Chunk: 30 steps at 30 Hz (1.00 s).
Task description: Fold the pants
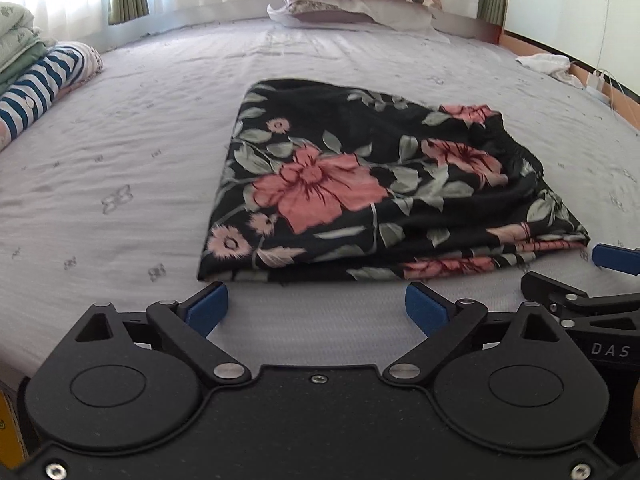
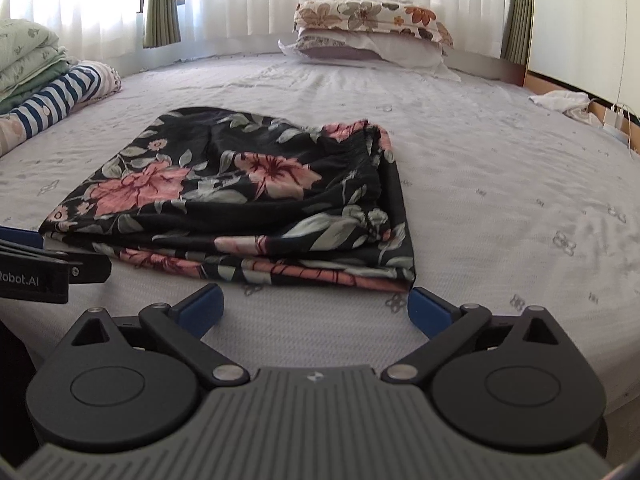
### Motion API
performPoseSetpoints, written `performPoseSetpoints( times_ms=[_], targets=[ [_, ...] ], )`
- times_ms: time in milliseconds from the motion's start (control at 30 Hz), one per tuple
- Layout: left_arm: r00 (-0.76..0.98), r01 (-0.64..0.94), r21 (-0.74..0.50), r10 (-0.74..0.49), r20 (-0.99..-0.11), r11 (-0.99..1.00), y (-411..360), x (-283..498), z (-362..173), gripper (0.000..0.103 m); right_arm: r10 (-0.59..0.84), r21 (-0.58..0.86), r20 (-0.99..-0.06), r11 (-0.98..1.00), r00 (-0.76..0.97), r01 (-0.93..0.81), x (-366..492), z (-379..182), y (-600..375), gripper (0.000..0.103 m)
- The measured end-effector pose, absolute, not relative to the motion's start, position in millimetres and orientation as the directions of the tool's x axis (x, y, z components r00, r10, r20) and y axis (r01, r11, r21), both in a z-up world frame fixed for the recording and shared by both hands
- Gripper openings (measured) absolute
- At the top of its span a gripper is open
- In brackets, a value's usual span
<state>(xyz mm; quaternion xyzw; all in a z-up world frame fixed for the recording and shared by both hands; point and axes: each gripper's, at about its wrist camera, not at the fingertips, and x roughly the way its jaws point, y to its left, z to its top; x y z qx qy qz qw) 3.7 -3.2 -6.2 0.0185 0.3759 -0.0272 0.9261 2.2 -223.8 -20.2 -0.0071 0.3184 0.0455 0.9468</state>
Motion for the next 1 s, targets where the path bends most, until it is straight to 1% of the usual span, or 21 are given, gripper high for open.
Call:
performPoseSetpoints(
  times_ms=[33,100,233,467,767,1000],
  targets=[
    [0.713,0.061,0.016,-0.033,-0.701,0.998,-4.4,4.0,-8.0,0.101,0.079,0.018,-0.606,0.996,0.791,-0.085,2.0,-21.9,-223.7,0.103],
    [0.714,0.057,0.028,-0.021,-0.7,0.998,-5.2,4.3,-11.0,0.103,0.074,0.017,-0.604,0.997,0.793,-0.08,1.7,-23.6,-223.5,0.103],
    [0.713,0.048,0.033,-0.012,-0.701,0.998,-6.3,5.8,-12.9,0.103,0.049,-0.012,-0.614,0.997,0.788,-0.072,3.6,-24.6,-218.6,0.103],
    [0.707,0.029,0.015,-0.01,-0.708,0.999,-5.1,10.5,-13.9,0.103,0.03,-0.018,-0.621,0.998,0.783,-0.052,6.3,-27.9,-215.6,0.103],
    [0.713,-0.001,0.016,0.012,-0.701,1.0,-7.3,11.8,-15.9,0.103,0.039,-0.013,-0.628,0.998,0.778,-0.061,9.2,-28.9,-216.5,0.103],
    [0.701,0.0,0.01,0.007,-0.713,1.0,-6.6,15.2,-14.9,0.103,0.037,-0.011,-0.636,0.998,0.77,-0.057,13.3,-28.7,-216.0,0.103]
  ],
)
